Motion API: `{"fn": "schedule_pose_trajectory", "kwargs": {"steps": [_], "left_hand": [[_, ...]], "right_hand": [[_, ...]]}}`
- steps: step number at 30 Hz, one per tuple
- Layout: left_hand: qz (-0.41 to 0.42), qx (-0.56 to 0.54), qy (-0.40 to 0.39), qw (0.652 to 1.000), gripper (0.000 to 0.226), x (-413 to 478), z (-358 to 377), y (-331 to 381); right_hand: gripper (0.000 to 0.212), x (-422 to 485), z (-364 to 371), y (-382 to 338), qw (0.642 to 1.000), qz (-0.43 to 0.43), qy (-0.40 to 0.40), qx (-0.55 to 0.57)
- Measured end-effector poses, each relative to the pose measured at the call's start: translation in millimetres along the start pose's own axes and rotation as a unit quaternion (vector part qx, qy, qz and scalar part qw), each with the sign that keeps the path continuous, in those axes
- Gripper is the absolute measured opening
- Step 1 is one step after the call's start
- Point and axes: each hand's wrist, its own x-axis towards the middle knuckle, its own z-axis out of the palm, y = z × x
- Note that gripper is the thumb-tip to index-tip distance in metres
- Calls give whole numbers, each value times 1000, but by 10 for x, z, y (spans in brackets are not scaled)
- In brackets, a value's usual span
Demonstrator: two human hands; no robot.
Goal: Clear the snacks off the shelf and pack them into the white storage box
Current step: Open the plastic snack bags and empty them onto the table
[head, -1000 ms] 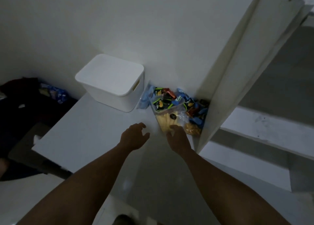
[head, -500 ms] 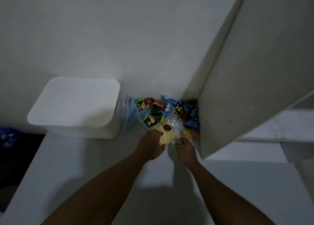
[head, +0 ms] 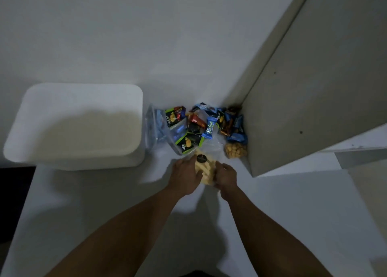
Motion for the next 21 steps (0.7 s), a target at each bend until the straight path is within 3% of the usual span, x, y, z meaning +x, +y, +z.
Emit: {"fn": "schedule_pose_trajectory", "kwargs": {"steps": [3,7,11,13,15,19,21], "left_hand": [[-44,-152,-24,987,59,-64,78,-118],[-135,-248,2,959,76,-182,148,-133],[-248,-400,-40,881,110,-249,168,-71],[-277,-456,-61,843,116,-265,139,3],[-274,-472,-75,835,101,-269,135,111],[-225,-440,-74,866,41,-279,121,385],[-193,-431,-51,880,32,-293,35,514]], "right_hand": [[35,-89,40,33,999,-21,-6,-39],[16,-190,-14,130,997,-27,-30,-73],[11,-253,-198,283,996,-18,-49,-67],[14,-293,-326,336,995,-30,-54,-74],[17,-332,-448,364,995,-47,-48,-77],[21,-454,-699,335,998,-60,-14,-34],[25,-506,-793,286,997,-74,-19,-16]]}}
